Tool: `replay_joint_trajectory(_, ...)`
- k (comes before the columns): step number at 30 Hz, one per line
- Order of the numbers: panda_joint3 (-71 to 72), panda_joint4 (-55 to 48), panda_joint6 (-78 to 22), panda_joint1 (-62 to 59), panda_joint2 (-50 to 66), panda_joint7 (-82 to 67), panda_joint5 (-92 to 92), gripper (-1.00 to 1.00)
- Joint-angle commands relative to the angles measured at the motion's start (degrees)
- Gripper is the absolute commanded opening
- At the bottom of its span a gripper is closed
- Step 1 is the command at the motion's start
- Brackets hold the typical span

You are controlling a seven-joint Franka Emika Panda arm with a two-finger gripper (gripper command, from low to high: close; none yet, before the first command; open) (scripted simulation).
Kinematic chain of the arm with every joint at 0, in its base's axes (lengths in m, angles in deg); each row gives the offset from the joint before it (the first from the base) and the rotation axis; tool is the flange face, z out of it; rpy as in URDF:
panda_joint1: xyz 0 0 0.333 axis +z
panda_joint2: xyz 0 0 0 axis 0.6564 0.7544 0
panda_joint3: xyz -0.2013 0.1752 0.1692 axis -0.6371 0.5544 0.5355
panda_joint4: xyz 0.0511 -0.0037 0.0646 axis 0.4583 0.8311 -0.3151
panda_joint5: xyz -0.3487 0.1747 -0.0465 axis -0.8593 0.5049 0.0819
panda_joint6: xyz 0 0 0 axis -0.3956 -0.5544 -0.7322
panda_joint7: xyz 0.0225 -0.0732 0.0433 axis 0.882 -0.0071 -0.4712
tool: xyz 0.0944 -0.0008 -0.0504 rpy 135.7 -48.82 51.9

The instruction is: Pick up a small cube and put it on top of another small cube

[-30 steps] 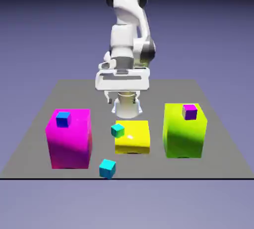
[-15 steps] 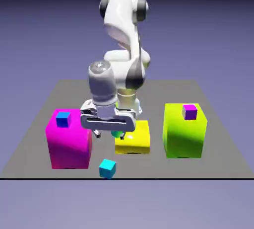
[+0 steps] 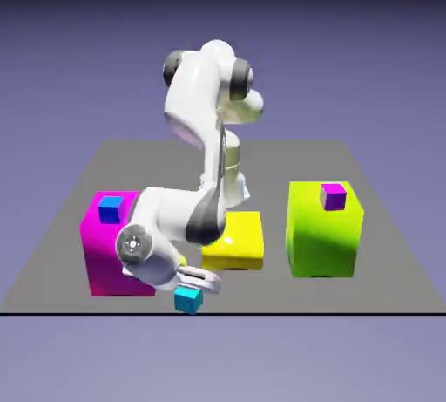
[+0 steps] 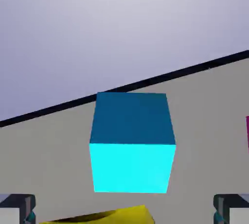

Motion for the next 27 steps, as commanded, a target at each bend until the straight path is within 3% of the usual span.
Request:
replay_joint_trajectory(1,0.0,0.0,0.0,0.0,0.0,0.0,0.0,0.0)
replay_joint_trajectory(6,0.4,9.0,9.3,0.9,0.4,-0.9,0.7,0.0)
replay_joint_trajectory(7,0.4,9.0,9.3,0.9,0.4,-0.9,0.7,-1.0)
replay_joint_trajectory(13,1.4,0.1,-1.0,1.0,-1.1,0.2,-0.7,-1.0)
replay_joint_trajectory(27,30.3,2.0,-23.1,21.9,-24.2,4.0,-15.5,-1.0)
